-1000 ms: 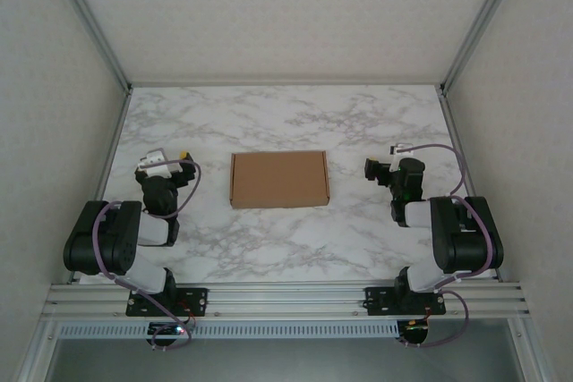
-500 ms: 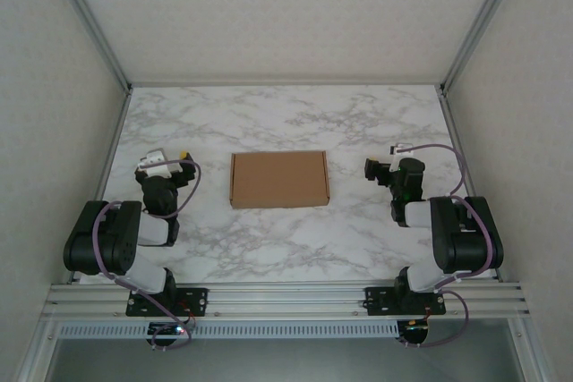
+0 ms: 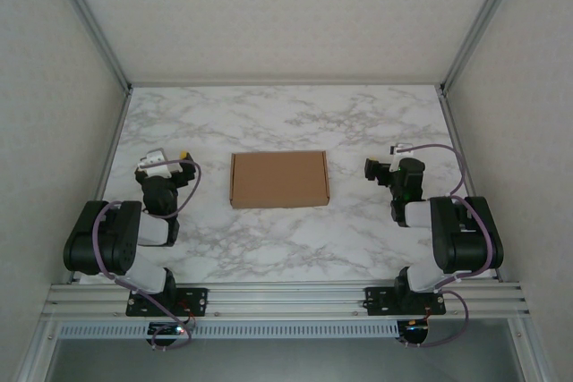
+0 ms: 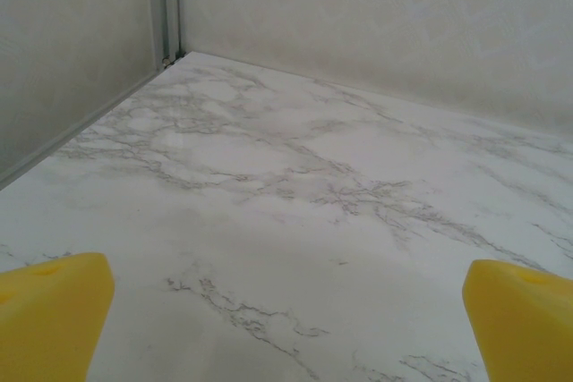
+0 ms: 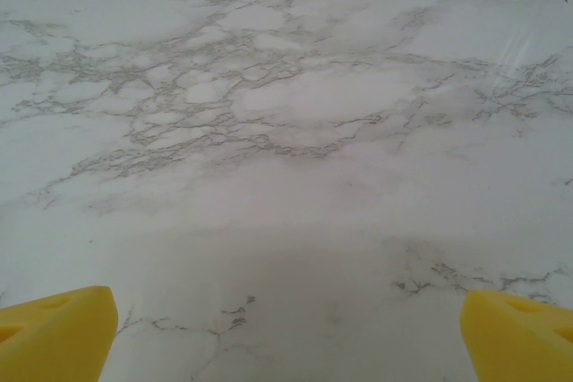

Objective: Fold the paper box

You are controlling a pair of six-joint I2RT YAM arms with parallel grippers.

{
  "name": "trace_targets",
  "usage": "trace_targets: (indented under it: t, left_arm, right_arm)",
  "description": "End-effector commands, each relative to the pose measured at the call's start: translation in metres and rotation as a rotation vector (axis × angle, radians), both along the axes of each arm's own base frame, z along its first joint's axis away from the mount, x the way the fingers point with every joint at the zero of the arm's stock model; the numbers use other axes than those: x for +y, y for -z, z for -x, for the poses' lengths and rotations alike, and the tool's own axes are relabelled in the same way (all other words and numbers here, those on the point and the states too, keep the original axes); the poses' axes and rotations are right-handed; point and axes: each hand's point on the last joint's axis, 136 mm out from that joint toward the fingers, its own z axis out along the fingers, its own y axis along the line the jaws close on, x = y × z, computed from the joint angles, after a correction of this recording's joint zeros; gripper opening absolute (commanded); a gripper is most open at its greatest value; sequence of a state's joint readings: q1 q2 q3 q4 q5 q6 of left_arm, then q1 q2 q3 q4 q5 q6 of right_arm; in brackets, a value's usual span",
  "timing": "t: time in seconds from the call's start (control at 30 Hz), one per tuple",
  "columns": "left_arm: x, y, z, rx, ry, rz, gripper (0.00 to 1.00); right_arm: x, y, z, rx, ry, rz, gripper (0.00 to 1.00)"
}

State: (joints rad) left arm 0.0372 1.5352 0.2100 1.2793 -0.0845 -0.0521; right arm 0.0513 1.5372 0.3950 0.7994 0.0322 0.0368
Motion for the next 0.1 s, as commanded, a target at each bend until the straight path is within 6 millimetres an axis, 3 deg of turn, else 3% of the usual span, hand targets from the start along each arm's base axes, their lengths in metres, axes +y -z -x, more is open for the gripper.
trace_targets:
  t: [0.0,0.07]
  left_arm:
    - [-0.0015,-0.0077,-0.0047,-0.027,0.016,0.006,1.00]
    - [-0.0019,-0.0081,-0.0043,-0.029,0.018,0.005,1.00]
  right_arm:
    - [0.0004,-0.0040,-0.0027,-0.018,-0.003,0.020,0.99]
    - [0.0003,-0.0042,-0.0029,-0.018,-0.003,0.020,0.99]
